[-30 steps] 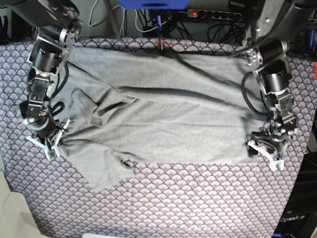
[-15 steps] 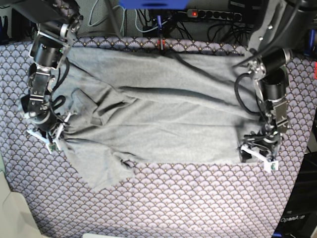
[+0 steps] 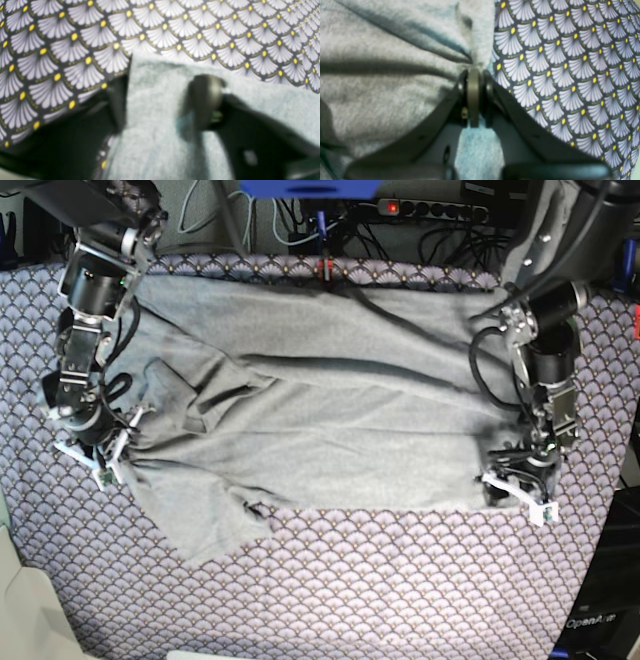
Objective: Fold the T-shirt properly
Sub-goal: 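Grasp the shirt edge with both grippers, pinching the fabric, then lift the shirt edge with both grippers and fold it toward the robot base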
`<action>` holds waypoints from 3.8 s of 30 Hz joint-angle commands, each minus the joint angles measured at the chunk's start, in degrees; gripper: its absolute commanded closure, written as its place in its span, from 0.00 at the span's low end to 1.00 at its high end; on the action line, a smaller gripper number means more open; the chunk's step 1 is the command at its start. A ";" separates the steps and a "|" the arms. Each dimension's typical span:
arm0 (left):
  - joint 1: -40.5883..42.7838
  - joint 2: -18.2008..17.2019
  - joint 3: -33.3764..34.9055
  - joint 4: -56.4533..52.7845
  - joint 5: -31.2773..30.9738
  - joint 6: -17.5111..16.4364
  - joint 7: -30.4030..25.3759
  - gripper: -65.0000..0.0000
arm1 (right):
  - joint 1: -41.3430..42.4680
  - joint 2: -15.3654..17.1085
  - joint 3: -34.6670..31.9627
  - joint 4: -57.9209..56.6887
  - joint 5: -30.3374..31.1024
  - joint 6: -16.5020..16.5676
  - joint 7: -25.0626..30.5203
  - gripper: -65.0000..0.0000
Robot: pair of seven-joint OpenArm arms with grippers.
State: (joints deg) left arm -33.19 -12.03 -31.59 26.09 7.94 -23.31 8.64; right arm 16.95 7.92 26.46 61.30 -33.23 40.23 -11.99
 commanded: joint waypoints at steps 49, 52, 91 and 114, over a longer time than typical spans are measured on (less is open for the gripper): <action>27.52 4.60 -0.45 61.78 -1.04 -4.78 30.52 1.00 | -27.02 -2.25 0.66 40.02 7.70 -0.23 1.13 1.00; 29.89 4.60 -0.54 64.33 -1.04 -4.78 30.43 1.00 | -29.57 -3.13 0.66 43.36 9.19 -0.23 1.13 1.00; 38.68 4.34 -16.01 67.41 -0.43 -16.69 30.61 1.00 | -43.28 -16.85 21.94 46.88 14.90 -0.23 22.67 1.00; 42.99 4.43 -15.75 61.43 -0.52 -16.69 29.91 1.00 | -43.72 -16.92 31.34 31.23 14.90 -0.23 38.67 1.00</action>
State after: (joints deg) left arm 9.96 -6.70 -47.07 86.56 6.46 -41.15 38.76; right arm -26.37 -9.72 56.95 91.74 -19.57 41.63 24.99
